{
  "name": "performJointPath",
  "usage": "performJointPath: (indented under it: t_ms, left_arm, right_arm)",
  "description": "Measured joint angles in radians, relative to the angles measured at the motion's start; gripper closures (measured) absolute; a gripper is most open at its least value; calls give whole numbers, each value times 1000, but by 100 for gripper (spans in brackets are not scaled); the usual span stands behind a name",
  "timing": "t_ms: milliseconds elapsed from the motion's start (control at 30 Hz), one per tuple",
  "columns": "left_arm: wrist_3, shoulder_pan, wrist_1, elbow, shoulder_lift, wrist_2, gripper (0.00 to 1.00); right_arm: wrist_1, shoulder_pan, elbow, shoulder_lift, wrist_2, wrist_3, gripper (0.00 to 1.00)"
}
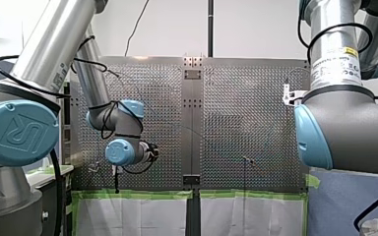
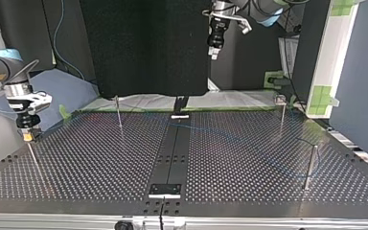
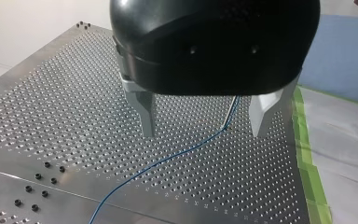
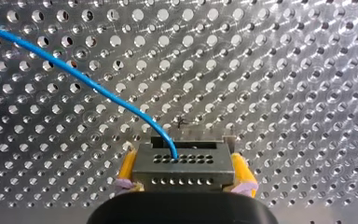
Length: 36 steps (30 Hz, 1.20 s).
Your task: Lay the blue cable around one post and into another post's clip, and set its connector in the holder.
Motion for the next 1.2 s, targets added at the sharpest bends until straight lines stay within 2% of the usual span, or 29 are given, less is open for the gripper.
performJointPath:
  t_ms: [267, 467, 600, 800, 1200]
  left_arm:
    - [0, 0, 0, 0, 0, 0, 0]
    - [0, 1, 1, 0, 0, 0, 0]
    - [0, 1, 1, 0, 0, 0, 0]
    - [0, 1, 1, 0, 0, 0, 0]
    - [0, 1, 0, 0, 0, 0, 0]
  right_arm:
    - [-2, 5, 0, 2, 12, 12, 100]
    - [-13, 8, 0, 4, 19, 30, 100]
    - [-22, 11, 0, 5, 23, 49, 100]
    - [-31, 14, -1, 5, 24, 62, 100]
    - [-43, 23, 0, 5, 31, 79, 100]
